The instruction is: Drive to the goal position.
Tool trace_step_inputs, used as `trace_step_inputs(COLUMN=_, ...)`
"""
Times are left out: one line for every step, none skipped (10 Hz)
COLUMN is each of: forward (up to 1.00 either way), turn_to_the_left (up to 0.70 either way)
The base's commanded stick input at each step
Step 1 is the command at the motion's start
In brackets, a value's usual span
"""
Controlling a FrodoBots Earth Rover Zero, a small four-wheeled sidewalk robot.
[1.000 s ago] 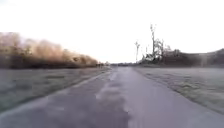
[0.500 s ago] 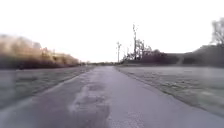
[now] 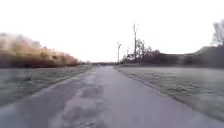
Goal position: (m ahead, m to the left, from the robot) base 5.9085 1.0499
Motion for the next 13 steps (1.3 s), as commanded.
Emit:
trace_step_inputs(forward=1.00, turn_to_the_left=0.00)
trace_step_inputs(forward=1.00, turn_to_the_left=0.00)
trace_step_inputs(forward=1.00, turn_to_the_left=0.36)
trace_step_inputs(forward=1.00, turn_to_the_left=0.40)
trace_step_inputs(forward=1.00, turn_to_the_left=0.40)
trace_step_inputs(forward=1.00, turn_to_the_left=0.34)
trace_step_inputs(forward=1.00, turn_to_the_left=0.13)
trace_step_inputs(forward=1.00, turn_to_the_left=0.00)
trace_step_inputs(forward=1.00, turn_to_the_left=0.00)
trace_step_inputs(forward=1.00, turn_to_the_left=0.00)
trace_step_inputs(forward=1.00, turn_to_the_left=0.00)
trace_step_inputs(forward=1.00, turn_to_the_left=0.00)
trace_step_inputs(forward=1.00, turn_to_the_left=0.00)
